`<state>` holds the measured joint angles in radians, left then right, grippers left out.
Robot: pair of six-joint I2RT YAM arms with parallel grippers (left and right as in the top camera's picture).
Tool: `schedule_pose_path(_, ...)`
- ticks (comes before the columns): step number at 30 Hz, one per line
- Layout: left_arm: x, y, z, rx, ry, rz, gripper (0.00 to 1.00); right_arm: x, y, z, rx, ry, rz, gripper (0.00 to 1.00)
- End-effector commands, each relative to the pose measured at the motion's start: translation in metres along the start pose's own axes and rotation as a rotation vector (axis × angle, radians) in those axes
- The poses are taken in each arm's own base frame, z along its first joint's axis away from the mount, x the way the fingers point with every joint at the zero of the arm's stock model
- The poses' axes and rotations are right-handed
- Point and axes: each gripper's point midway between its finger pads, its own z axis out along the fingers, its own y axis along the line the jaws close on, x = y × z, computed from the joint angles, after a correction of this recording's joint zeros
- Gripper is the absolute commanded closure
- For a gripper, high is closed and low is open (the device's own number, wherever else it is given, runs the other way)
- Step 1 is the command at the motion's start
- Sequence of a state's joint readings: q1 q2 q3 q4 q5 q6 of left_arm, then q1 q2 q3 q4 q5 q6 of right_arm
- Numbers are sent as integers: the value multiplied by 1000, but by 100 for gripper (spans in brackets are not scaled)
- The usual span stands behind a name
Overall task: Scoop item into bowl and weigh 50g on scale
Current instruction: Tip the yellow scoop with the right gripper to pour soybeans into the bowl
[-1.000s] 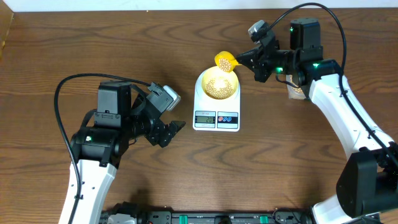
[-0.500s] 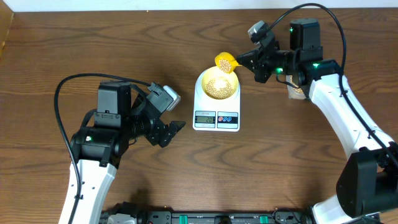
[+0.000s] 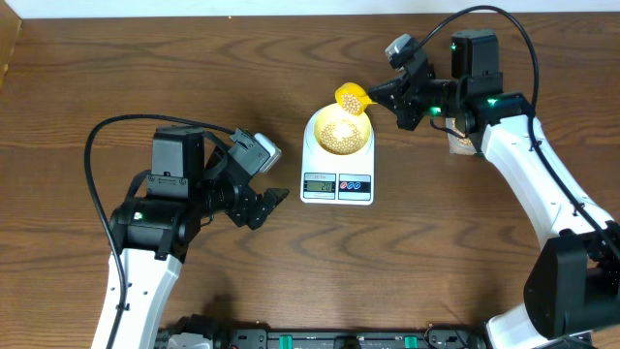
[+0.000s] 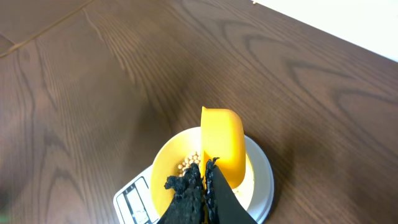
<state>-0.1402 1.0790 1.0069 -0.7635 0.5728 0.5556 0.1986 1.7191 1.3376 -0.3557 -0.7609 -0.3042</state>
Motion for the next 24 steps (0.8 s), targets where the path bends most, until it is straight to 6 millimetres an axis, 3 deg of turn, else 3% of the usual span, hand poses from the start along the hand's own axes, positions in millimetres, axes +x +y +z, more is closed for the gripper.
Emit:
schedule_pose_path(1, 2, 1, 0, -2, 6, 6, 16, -2, 8, 0, -12, -2, -75, 99)
schedule_pose_path(15, 2, 1, 0, -2, 6, 6, 15, -3, 13, 1, -32, -8, -202, 99)
schedule_pose_path(24, 2, 1, 0, -2, 6, 6, 15, -4, 32, 12, -72, -8, -414, 99)
